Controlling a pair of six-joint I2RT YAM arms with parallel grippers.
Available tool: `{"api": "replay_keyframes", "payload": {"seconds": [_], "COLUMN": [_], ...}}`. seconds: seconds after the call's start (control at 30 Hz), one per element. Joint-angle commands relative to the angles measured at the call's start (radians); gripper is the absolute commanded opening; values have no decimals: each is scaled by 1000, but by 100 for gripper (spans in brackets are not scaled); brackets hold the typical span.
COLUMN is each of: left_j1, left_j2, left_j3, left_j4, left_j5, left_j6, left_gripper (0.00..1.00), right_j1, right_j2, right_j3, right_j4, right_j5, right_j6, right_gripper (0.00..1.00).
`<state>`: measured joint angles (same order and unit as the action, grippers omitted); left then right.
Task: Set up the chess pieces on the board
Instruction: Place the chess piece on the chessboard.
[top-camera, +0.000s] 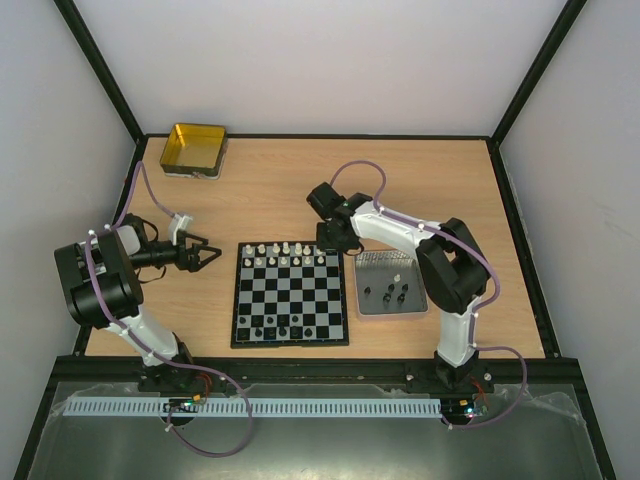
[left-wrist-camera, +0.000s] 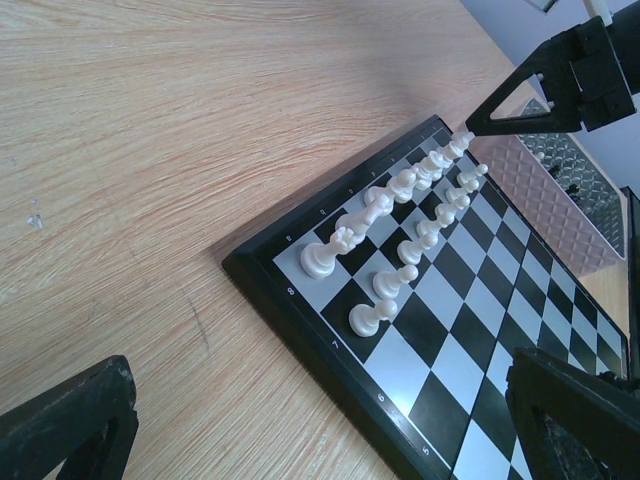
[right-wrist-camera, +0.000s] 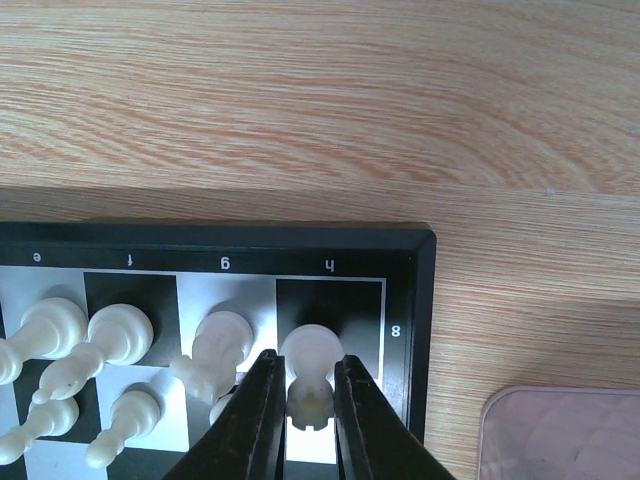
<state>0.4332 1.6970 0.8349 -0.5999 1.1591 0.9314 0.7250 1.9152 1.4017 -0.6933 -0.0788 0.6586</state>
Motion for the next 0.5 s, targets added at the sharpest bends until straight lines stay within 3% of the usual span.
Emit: {"api": "replay_keyframes", "payload": {"seconds": [0.0,0.47], "left_j1": [7,7], "left_j2": [15,15], "left_j3": [17,18], "left_j4": [-24,-26], "left_j5": [25,24], "left_j6": [21,25], "left_gripper": [100,100], "right_j1": [8,9], "right_j2": [27,29], "right_j3": [26,27], "right_j4": [7,7], "right_j5": [8,26], "right_j6": [2,4], "right_gripper": [12,14]}}
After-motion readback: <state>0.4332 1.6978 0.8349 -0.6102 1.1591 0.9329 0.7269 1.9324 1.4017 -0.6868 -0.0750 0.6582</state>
